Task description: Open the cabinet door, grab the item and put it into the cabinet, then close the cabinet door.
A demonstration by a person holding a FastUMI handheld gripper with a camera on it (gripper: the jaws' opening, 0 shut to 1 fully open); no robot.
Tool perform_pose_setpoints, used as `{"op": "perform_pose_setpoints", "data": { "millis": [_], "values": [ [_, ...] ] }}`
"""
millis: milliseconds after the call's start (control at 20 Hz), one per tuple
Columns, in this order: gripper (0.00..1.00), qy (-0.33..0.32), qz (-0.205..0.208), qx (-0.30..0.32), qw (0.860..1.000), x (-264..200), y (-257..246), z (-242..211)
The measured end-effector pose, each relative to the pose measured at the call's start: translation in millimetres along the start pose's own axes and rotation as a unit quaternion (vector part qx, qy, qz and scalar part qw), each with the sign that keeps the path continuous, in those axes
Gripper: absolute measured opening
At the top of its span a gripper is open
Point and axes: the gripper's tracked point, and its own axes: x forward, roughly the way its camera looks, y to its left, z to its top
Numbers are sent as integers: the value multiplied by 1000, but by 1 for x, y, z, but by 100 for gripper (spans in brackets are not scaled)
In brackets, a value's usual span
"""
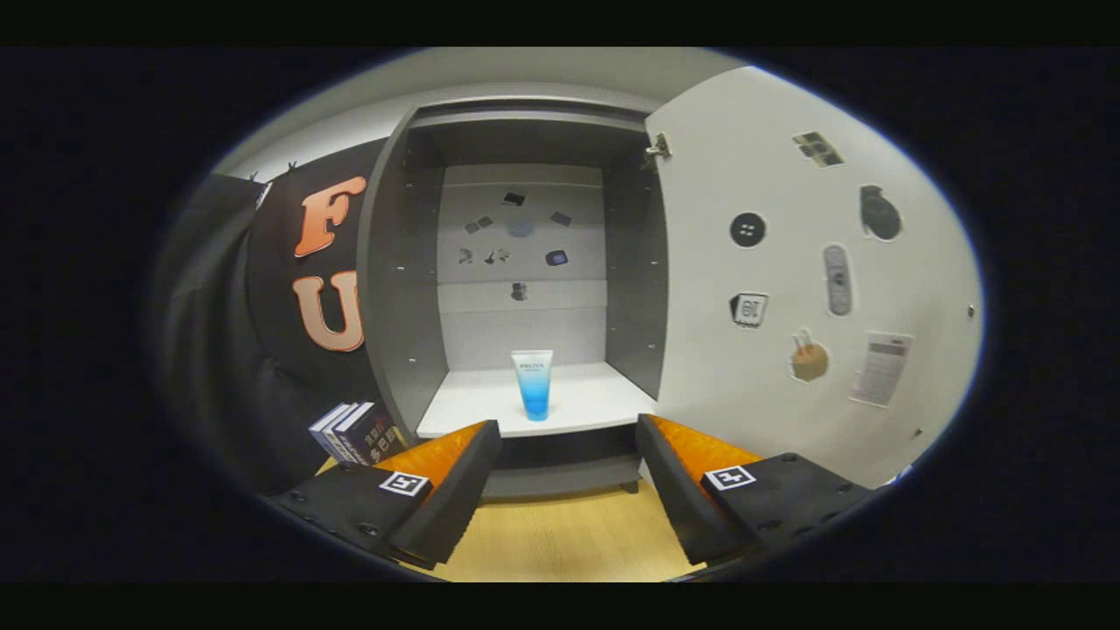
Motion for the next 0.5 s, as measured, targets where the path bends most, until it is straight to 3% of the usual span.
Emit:
{"op": "perform_pose_setpoints", "data": {
  "millis": [500],
  "values": [
    [99, -30, -86, 15, 996, -127, -115, -20]
  ]
}}
